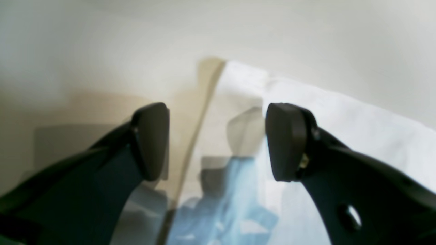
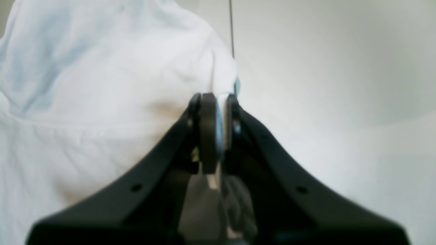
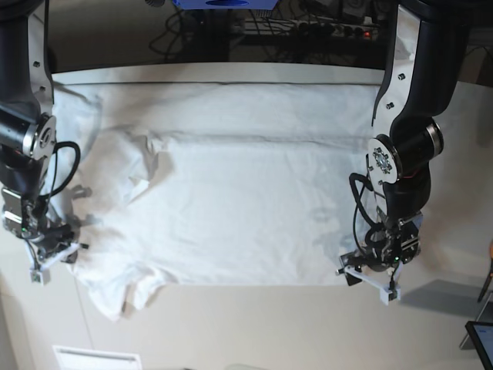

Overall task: Fold the T-shirt properly
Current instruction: 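Lower the left gripper onto the shirt's side edge near the hem and grasp, then lift the side edges with both grippers and fold them toward the shirt's middle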

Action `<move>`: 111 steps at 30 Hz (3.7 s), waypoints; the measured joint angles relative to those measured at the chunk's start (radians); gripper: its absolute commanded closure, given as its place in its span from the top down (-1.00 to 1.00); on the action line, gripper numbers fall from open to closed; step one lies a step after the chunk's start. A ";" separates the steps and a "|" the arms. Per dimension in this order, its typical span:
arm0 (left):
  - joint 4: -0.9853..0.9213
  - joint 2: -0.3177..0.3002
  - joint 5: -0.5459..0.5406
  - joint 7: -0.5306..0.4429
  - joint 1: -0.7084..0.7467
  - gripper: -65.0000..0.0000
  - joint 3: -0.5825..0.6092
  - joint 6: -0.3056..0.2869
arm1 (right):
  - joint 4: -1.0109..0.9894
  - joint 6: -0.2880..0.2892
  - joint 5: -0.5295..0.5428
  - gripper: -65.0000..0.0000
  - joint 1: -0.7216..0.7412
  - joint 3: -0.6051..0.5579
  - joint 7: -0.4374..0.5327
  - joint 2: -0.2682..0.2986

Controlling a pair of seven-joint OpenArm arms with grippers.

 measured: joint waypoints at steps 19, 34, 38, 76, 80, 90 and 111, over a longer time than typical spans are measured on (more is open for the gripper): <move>0.008 0.015 -0.010 0.001 0.003 -1.00 0.182 -0.033 | 0.021 -0.001 -0.005 -0.99 -0.006 0.009 0.005 -0.006; 0.368 0.003 -0.023 0.276 0.072 -1.00 0.263 -0.205 | 0.112 -0.079 0.105 -1.00 -0.011 0.009 -0.008 0.001; 0.525 0.006 -0.027 0.361 0.151 -1.00 0.264 -0.212 | 0.112 -0.079 0.106 -1.00 -0.013 0.009 -0.012 0.010; 1.356 0.016 -0.034 0.682 0.636 -1.00 0.260 -0.317 | 0.727 -0.079 0.149 -1.00 -0.305 0.131 -0.452 -0.027; 1.365 0.013 -0.029 0.681 0.661 -1.00 0.259 -0.317 | 0.814 -0.082 0.148 -1.00 -0.333 0.131 -0.505 -0.046; 1.365 -0.017 -0.027 0.681 0.735 -1.00 0.269 -0.317 | 0.904 -0.090 0.151 -1.00 -0.403 0.135 -0.561 -0.082; 1.365 -0.016 0.099 0.675 0.757 -1.00 0.395 -0.314 | 0.897 -0.177 0.154 -0.99 -0.477 0.135 -0.536 -0.087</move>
